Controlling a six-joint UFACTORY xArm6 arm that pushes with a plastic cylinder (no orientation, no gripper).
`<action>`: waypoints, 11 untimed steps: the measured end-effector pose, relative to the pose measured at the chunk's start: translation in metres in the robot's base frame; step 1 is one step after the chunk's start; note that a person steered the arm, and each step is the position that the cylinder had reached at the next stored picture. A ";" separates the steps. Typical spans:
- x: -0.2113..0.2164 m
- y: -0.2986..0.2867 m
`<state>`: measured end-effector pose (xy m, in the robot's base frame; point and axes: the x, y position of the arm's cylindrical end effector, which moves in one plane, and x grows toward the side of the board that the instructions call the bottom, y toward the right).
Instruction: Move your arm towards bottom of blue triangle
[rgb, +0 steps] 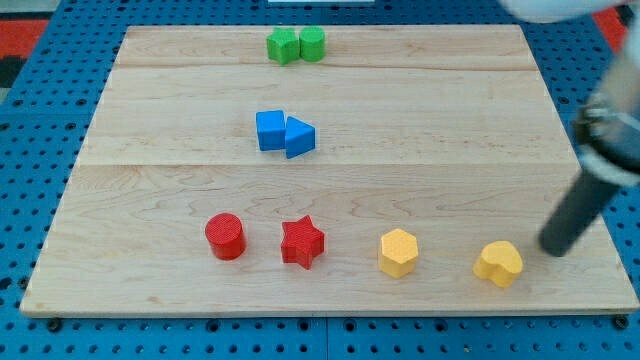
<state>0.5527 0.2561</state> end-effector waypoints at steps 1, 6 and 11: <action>-0.005 0.022; -0.089 -0.195; -0.090 -0.255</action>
